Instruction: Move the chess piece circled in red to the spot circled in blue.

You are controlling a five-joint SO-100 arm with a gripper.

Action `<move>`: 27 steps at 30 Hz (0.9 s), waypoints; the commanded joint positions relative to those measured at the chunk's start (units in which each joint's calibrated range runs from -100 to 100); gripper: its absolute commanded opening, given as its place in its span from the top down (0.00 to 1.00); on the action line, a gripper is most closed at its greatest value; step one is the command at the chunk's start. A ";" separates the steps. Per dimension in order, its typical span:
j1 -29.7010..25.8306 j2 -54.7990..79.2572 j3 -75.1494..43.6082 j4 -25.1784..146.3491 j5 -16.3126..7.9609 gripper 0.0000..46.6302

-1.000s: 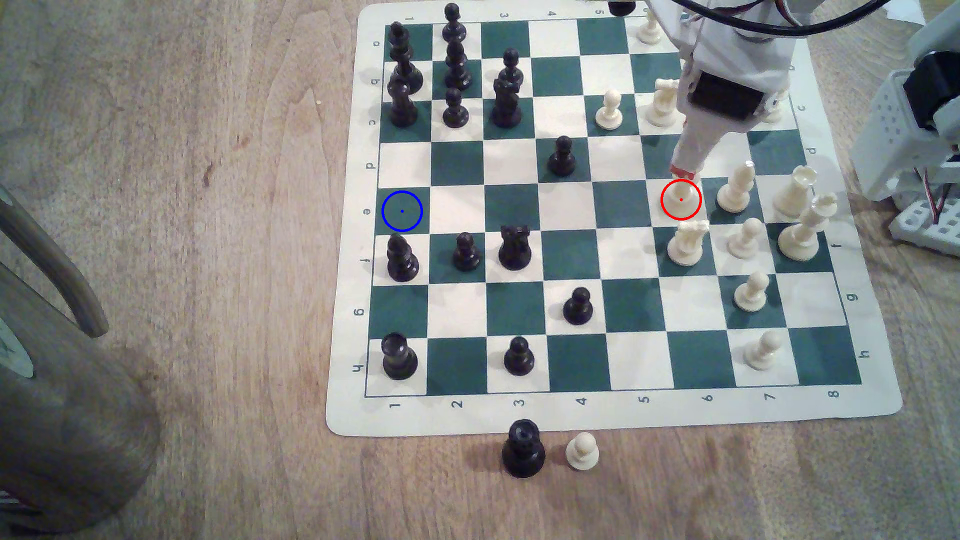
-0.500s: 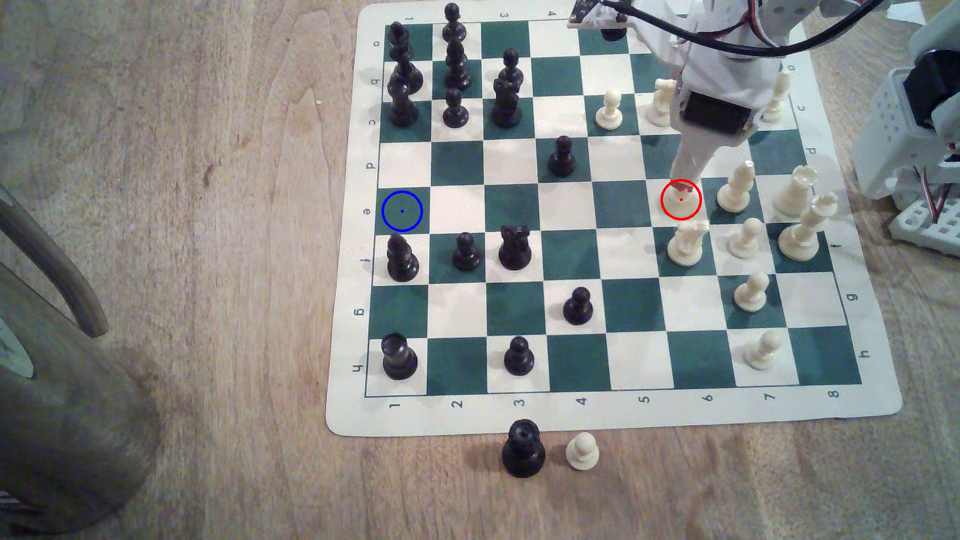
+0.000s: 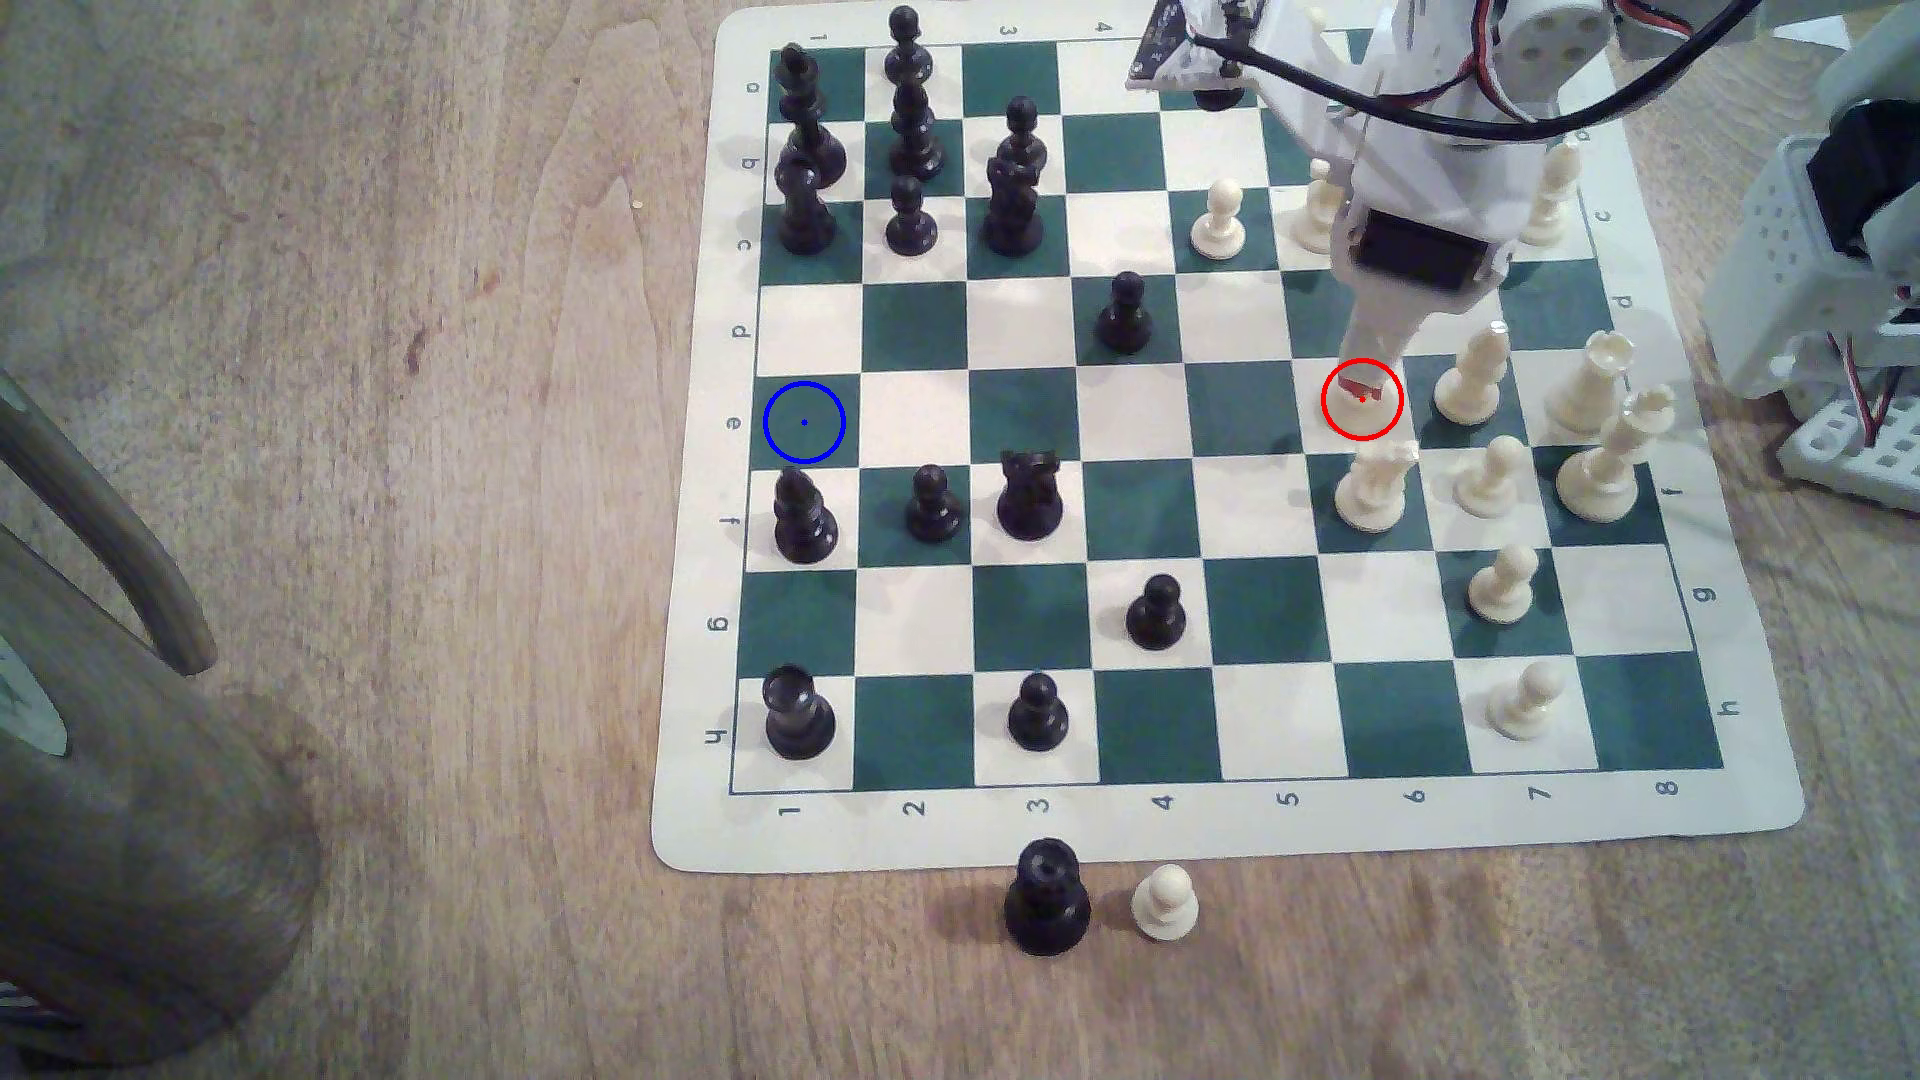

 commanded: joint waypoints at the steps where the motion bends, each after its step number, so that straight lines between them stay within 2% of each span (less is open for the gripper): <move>1: -0.48 0.70 -0.55 -0.90 -0.49 0.66; 8: -0.79 2.48 -0.55 -0.90 -0.54 0.68; 19: -0.79 2.40 -0.55 -1.39 -0.63 0.79; 23: -0.71 2.31 -0.55 -1.64 -0.63 0.84; 27: -0.63 2.57 -0.55 -1.64 -0.49 0.96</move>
